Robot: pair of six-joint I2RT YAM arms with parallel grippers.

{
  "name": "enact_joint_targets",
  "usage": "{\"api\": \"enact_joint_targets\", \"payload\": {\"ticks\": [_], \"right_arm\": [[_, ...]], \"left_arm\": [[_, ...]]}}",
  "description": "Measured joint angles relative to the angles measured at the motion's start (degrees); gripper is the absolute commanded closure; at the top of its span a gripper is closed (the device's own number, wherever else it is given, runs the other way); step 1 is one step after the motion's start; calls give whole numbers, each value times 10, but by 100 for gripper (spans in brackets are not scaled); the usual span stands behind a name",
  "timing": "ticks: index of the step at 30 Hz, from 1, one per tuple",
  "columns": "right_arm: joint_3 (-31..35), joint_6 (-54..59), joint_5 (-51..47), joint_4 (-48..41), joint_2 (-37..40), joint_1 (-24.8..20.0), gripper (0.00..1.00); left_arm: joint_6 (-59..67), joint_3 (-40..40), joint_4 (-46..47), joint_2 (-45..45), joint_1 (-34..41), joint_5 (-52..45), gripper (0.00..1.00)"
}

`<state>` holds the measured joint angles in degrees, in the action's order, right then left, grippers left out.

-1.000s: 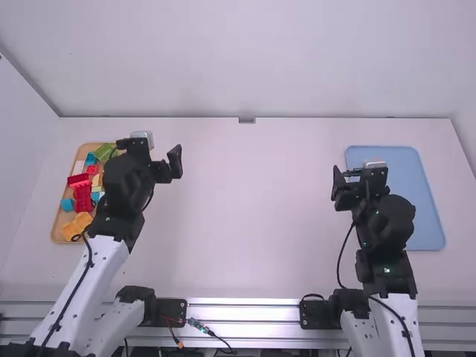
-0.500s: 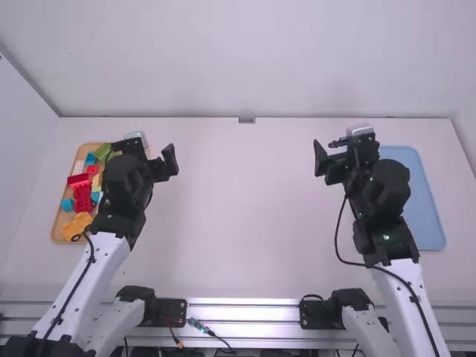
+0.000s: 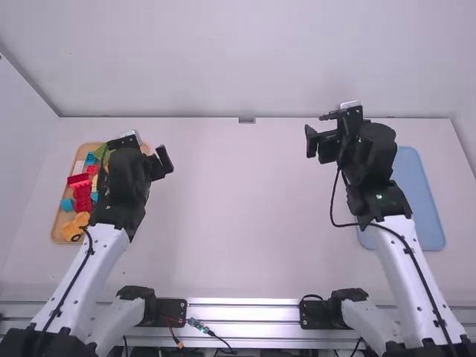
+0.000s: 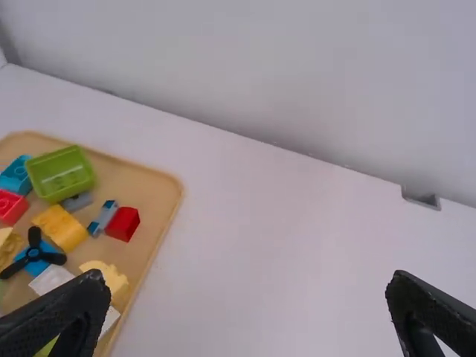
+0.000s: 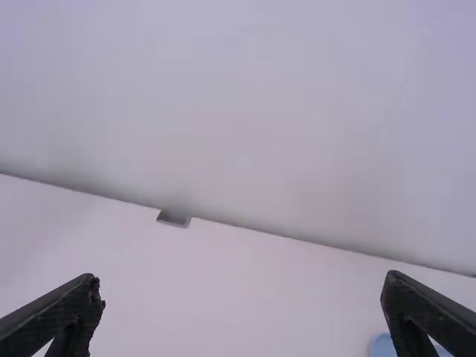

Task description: Assemble lego blocks to make yellow taxi

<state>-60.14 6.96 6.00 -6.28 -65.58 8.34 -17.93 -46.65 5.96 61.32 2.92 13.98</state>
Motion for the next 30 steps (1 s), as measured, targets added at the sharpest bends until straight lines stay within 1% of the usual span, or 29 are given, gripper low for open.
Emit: {"api": "enact_joint_targets", "payload": {"ticks": [2, 5, 7, 9, 11, 14, 18, 22, 25, 28, 30], "right_arm": [[-17, 10, 0, -16, -13, 7, 1], [-59, 31, 0, -50, -47, 21, 1], [-72, 38, 1, -61, -60, 22, 1], [-92, 42, 2, -83, -82, 21, 1], [-102, 43, 2, -90, -94, 19, 1], [-124, 46, 2, -91, -122, 16, 1], [-136, 51, 2, -89, -152, 16, 1], [-136, 52, 2, -85, -180, 16, 1], [-136, 51, 2, -78, -200, 16, 1], [-136, 51, 2, -72, -220, 16, 1], [-136, 52, 2, -72, -228, 14, 1]], "left_arm": [[-8, -23, 24, 13, -1, 11, 1], [-32, -78, 91, 47, -1, 58, 1], [-37, -94, 113, 57, -1, 72, 1], [-44, -131, 163, 83, -7, 92, 1], [-47, -149, 182, 96, -15, 96, 1], [-57, -198, 233, 130, -52, 98, 1], [-50, -254, 282, 176, -130, 67, 1], [-5, -284, 334, 212, -185, 36, 1], [28, -294, 354, 233, -219, 29, 1], [43, -312, 367, 252, -275, 9, 1], [68, -330, 386, 264, -325, -30, 1]]}}
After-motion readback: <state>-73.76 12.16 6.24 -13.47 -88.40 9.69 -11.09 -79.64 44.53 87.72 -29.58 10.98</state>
